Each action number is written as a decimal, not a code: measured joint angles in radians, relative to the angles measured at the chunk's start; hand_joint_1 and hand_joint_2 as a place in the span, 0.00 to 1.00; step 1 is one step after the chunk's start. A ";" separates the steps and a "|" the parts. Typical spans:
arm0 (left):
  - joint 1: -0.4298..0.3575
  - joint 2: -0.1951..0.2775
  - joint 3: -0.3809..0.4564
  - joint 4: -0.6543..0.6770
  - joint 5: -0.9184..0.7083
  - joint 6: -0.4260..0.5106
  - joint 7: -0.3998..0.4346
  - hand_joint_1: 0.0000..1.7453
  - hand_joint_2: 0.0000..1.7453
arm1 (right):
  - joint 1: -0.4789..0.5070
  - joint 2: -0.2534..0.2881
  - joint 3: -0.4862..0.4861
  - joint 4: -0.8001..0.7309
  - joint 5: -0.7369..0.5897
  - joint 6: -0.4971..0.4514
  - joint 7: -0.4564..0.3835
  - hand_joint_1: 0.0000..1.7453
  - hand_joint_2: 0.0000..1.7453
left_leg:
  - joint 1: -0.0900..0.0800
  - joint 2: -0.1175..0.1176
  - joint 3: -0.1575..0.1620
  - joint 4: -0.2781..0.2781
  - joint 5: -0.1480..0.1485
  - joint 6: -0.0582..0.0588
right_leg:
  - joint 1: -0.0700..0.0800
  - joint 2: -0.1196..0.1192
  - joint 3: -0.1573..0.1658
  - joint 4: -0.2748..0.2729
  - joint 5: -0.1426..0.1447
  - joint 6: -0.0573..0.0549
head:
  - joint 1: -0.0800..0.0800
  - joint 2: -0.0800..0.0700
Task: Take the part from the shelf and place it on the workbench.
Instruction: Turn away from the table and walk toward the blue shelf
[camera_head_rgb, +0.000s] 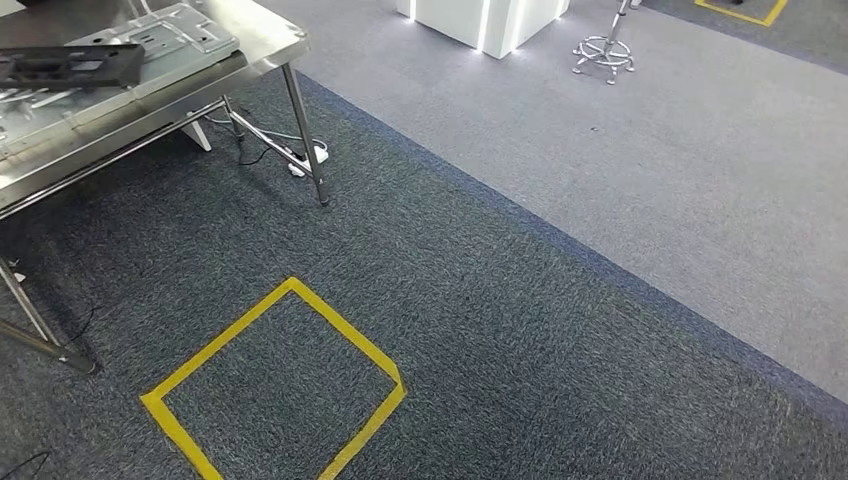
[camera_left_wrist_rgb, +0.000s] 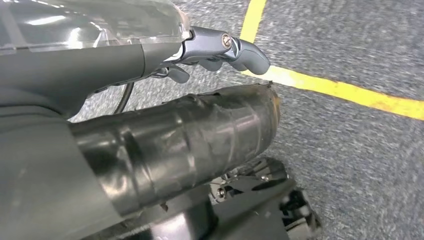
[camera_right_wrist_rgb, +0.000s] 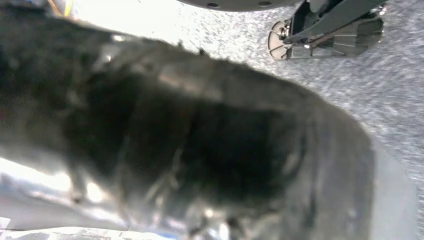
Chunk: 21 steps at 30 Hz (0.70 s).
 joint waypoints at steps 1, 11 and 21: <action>-0.001 0.000 0.000 0.000 0.001 0.002 -0.002 0.00 0.00 | 0.001 0.000 0.001 0.000 0.002 0.000 0.003 0.00 0.00 | -0.001 0.012 0.001 0.001 -0.001 -0.001 | 0.000 -0.009 0.037 -0.061 0.031 -0.002 | 0.000 0.000; -0.005 -0.002 0.004 0.000 0.008 0.015 -0.014 0.00 0.00 | 0.002 0.006 0.012 0.003 0.018 0.006 0.007 0.00 0.00 | 0.000 -0.010 -0.038 0.131 -0.100 -0.042 | 0.005 -0.008 0.142 -0.267 0.099 -0.051 | -0.002 0.000; 0.001 -0.002 0.007 0.000 0.008 0.011 -0.011 0.00 0.00 | 0.002 0.009 0.018 0.003 0.021 0.011 0.010 0.00 0.00 | 0.005 -0.120 -0.004 0.024 -0.012 -0.031 | 0.005 0.115 0.125 -0.245 0.099 -0.029 | -0.002 0.000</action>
